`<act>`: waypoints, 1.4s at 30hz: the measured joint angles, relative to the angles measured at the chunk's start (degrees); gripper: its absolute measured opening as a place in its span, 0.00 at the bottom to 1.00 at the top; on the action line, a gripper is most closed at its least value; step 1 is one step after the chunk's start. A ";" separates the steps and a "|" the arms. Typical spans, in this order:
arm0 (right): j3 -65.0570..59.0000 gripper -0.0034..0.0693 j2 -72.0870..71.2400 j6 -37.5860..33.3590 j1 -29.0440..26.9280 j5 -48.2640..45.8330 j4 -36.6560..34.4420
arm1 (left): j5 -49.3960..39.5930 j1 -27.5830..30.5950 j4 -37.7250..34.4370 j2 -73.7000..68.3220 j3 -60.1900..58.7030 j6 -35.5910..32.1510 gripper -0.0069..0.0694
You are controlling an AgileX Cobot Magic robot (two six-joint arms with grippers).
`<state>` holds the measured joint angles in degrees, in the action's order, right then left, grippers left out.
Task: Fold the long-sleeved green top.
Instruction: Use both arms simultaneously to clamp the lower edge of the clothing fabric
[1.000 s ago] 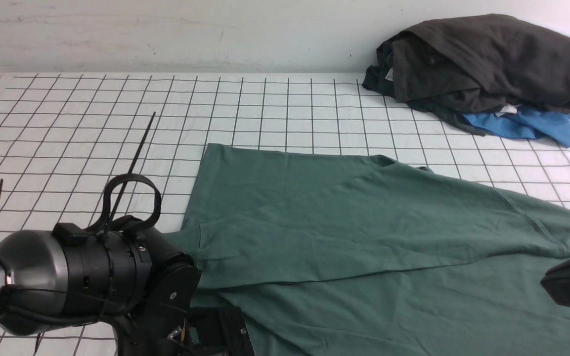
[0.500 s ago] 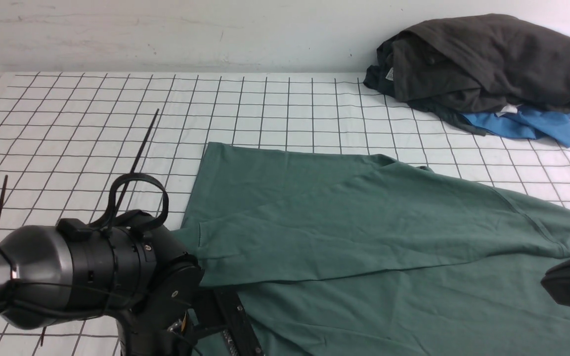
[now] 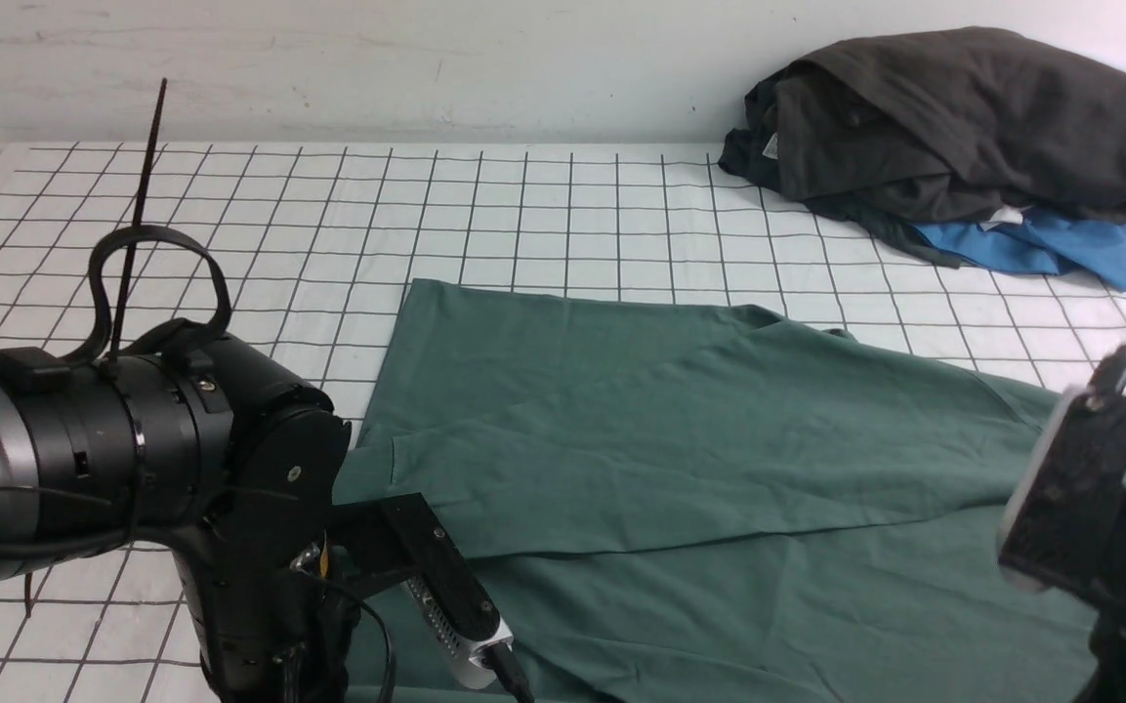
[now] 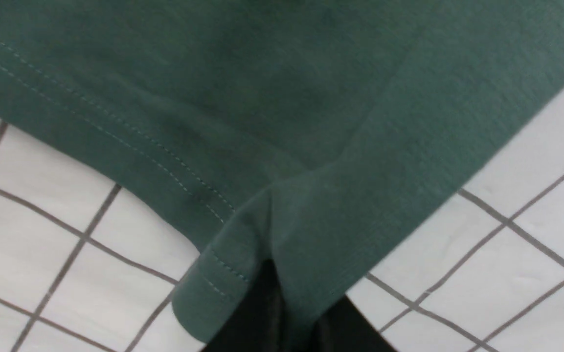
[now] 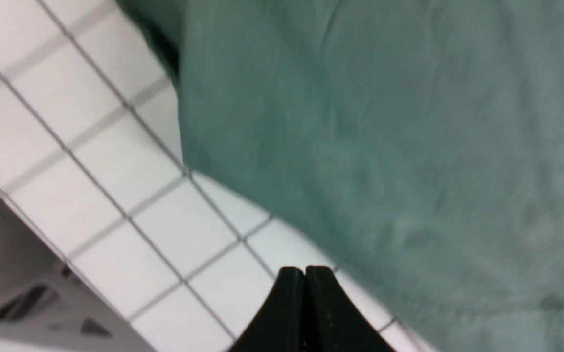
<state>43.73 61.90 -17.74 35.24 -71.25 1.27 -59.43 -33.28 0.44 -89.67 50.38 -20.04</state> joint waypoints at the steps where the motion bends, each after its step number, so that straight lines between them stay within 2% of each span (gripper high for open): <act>1: -1.24 0.07 0.43 -0.15 -0.74 0.09 0.08 | -0.08 0.00 -0.44 0.00 0.00 -0.07 0.10; 2: -1.52 0.08 0.51 -0.24 -1.10 0.09 0.15 | -0.08 0.00 -0.44 0.00 0.00 -0.07 0.10; 5: -5.64 0.22 0.80 -1.58 -2.95 0.57 1.82 | -0.03 0.00 -0.44 0.00 0.00 -0.17 0.10; 9: -10.51 0.46 1.58 -1.49 -3.25 1.93 5.74 | 0.02 0.00 -0.44 0.00 0.00 -0.32 0.10; 12: -13.16 0.64 2.69 1.38 -3.42 5.00 12.08 | 0.25 0.05 -1.18 0.00 0.00 -0.69 0.10; 13: -13.57 0.68 3.23 2.72 -3.46 6.13 14.21 | 0.39 0.06 -1.58 0.00 0.00 -1.13 0.10; 17: -13.82 0.74 5.68 6.04 -5.13 9.67 19.16 | 0.64 0.11 -3.62 0.00 0.00 -2.78 0.10; 22: -13.82 0.73 10.07 6.68 -9.55 13.38 20.11 | 0.78 0.11 -6.66 0.00 0.00 -5.48 0.10; 28: -13.82 0.67 17.53 4.34 -13.64 18.60 20.83 | 1.02 0.11 -7.94 0.00 0.00 -6.98 0.10; 35: -12.52 0.63 23.26 3.60 -13.81 18.20 23.50 | 1.08 0.11 -7.97 0.00 0.00 -7.20 0.10; 37: -12.54 0.57 23.39 3.48 -13.81 18.19 23.50 | 1.08 0.11 -7.97 0.00 0.00 -7.26 0.10; 39: -12.54 0.47 23.53 3.43 -13.81 18.14 23.58 | 1.08 0.11 -7.97 0.00 0.00 -7.27 0.10; 40: -12.54 0.45 23.53 3.43 -13.81 18.14 23.58 | 1.08 0.11 -7.97 0.00 0.00 -7.32 0.10; 41: -12.65 0.31 23.61 3.43 -13.81 18.14 23.91 | 1.08 0.11 -7.97 0.00 0.00 -7.32 0.10; 42: -12.65 0.29 23.61 3.43 -13.81 18.20 24.01 | 1.08 0.11 -7.97 0.00 0.00 -7.32 0.10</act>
<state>31.08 85.51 -14.31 21.43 -53.05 25.27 -58.35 -33.17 -7.53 -89.67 50.38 -27.36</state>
